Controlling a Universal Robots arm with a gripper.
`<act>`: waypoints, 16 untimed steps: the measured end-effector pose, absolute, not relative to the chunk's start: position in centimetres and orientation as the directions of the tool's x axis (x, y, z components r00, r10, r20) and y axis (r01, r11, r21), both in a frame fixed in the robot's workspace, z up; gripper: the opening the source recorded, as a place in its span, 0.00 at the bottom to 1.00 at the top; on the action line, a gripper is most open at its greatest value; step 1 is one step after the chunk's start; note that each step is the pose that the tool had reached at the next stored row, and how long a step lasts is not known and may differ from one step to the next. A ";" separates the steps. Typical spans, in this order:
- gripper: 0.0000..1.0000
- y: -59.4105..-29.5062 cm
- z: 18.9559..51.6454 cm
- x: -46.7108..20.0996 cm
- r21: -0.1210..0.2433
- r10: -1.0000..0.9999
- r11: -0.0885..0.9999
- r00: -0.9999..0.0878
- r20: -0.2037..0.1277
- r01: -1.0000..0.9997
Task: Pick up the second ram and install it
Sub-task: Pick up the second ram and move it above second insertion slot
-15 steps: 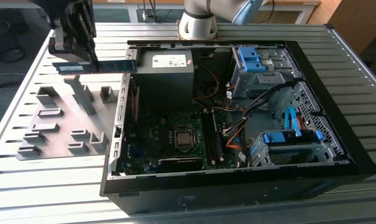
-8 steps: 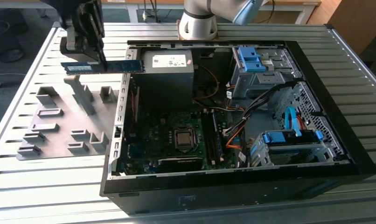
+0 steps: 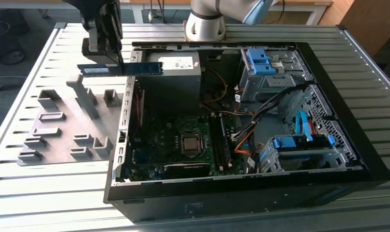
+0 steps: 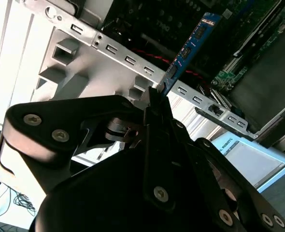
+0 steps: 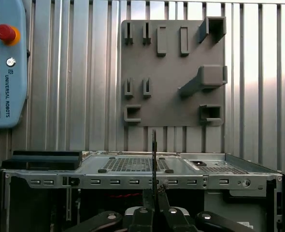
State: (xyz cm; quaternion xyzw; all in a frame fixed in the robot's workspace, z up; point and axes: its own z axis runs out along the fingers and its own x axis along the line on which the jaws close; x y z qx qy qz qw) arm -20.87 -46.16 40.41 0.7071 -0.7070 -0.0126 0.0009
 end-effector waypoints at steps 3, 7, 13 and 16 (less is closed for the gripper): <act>0.14 -46.2 40.4 -20.2 0.019 -1.000 0.000 0.000 -0.017 -1.000; 0.14 -46.2 40.4 -19.5 0.019 -1.000 0.000 0.000 -0.017 -1.000; 0.14 -46.2 40.3 -18.2 0.019 -1.000 0.000 0.000 -0.017 -1.000; 0.14 -46.2 40.3 -17.7 0.019 -1.000 0.000 0.000 -0.017 -1.000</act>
